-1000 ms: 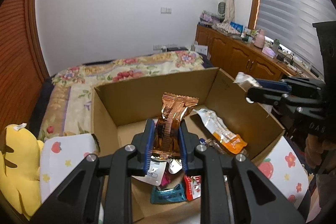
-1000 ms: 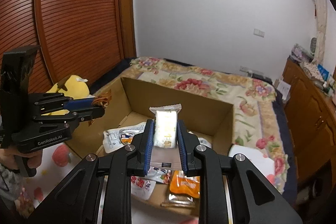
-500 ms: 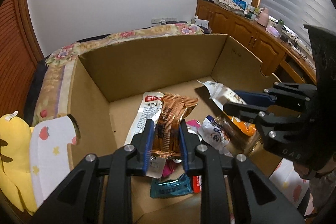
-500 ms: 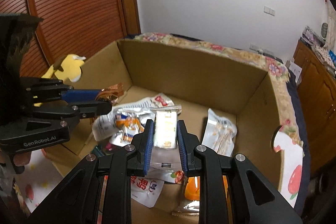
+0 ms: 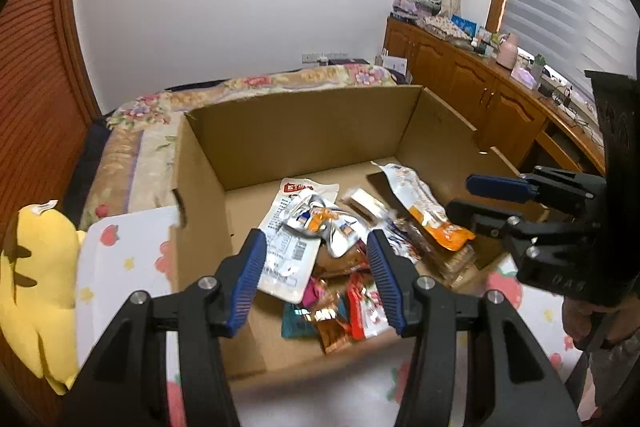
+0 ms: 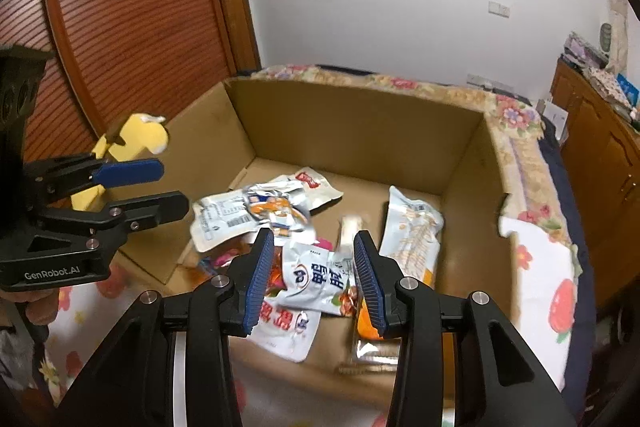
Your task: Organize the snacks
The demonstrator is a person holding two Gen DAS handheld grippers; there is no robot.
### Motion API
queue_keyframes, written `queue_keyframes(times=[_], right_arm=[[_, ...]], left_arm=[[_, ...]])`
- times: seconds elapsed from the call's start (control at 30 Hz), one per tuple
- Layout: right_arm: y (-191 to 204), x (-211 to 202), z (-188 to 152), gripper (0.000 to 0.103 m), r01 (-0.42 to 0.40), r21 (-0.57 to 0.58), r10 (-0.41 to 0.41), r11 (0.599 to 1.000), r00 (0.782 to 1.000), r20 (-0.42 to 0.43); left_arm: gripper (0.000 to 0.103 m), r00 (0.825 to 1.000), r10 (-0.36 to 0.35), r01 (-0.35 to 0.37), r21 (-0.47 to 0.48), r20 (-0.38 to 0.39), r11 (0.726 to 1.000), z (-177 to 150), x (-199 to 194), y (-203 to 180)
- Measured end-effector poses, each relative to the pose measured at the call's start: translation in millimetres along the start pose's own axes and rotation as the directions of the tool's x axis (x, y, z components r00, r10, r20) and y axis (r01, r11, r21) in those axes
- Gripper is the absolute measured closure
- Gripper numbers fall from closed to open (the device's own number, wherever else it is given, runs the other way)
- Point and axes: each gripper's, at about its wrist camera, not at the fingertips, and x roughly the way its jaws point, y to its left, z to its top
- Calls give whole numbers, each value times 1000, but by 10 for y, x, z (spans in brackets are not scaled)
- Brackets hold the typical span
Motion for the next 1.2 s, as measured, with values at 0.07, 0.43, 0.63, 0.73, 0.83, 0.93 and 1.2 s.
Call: queue_keyframes(times=[0.07,0.43,0.63,0.73,0.83,0.93,1.2], right_arm=[[46,-194,-12,62,5,2,-5,1000,1000,23],[241,-1170,-368,61,47,21,-50,999,989,140],[356,-1570,-721,60,79,36,-84,996,981,176],[441,-1711,-876,54,89,39,-95,995,978,187],[490,-1827,-996,37,100,54,-109,994,973,204],[531,-1937,-1082,16,113,62,-124,992,966,228],[593,-2160,-1233,0,152,86,-170,985,946,276]], left_arm=[[51,1000,11,-11,1,16,1000,-30,-153,-27],[51,990,68,-71,23,122,997,-408,-1049,-295],[50,985,87,-94,41,151,995,-666,-1400,-504],[47,982,92,-101,46,165,994,-795,-1557,-585],[41,978,104,-114,43,182,993,-909,-1706,-651],[16,969,121,-134,49,215,990,-1013,-1854,-731],[0,916,217,-243,38,337,969,-1221,-2242,-900]])
